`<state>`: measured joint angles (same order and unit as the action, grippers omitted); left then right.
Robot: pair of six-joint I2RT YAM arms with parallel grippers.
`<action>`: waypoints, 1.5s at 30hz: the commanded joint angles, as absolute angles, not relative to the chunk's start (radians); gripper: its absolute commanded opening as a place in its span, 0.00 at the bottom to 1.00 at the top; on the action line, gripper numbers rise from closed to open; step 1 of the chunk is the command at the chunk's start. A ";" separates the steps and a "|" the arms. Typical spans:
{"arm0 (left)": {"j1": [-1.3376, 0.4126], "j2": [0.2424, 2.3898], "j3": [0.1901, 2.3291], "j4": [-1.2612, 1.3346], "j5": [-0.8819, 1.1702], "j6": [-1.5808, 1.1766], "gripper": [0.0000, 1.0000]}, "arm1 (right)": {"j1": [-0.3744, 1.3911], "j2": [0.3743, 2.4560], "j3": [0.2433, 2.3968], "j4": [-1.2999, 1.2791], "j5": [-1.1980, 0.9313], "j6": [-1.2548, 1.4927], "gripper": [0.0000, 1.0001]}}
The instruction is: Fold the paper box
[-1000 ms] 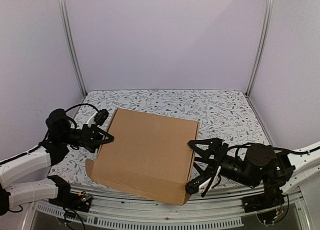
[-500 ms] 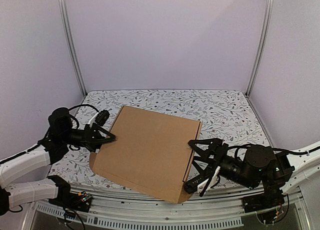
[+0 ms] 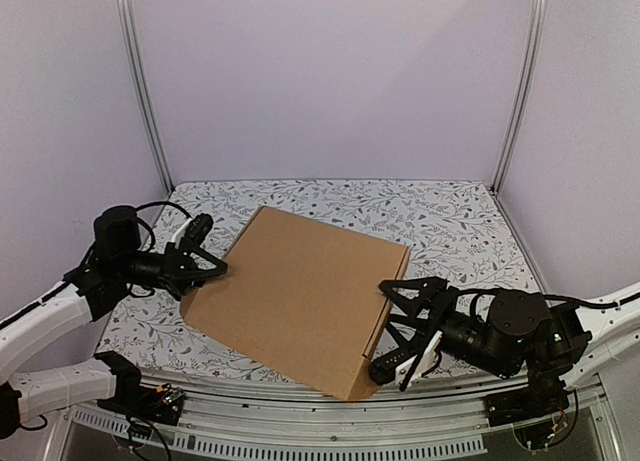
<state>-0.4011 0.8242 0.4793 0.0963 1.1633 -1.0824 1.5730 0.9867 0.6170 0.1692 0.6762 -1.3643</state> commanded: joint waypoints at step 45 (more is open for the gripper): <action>-0.380 0.674 0.620 -0.381 0.644 -0.649 0.99 | 1.191 0.846 0.706 0.053 0.108 -0.236 0.24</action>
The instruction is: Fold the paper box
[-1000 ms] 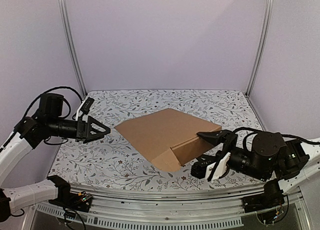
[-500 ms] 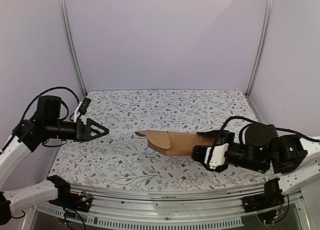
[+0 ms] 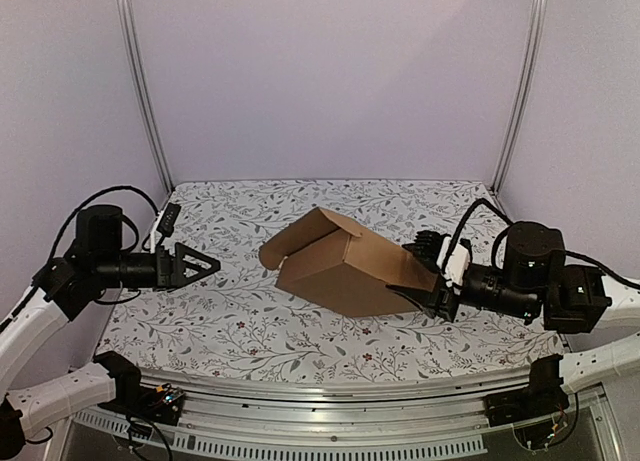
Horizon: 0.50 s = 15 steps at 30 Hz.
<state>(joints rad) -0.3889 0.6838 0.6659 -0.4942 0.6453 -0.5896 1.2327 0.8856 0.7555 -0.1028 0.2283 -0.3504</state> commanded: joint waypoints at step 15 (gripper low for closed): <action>-0.381 0.662 0.596 -0.291 0.535 -0.639 1.00 | 1.088 0.822 0.651 0.226 -0.172 -0.061 0.24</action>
<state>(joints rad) -0.3889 0.6655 0.6056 -0.3244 0.5907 -0.6579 1.1015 0.8425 0.6590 0.1318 -0.0715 -0.1314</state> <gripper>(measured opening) 0.996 0.611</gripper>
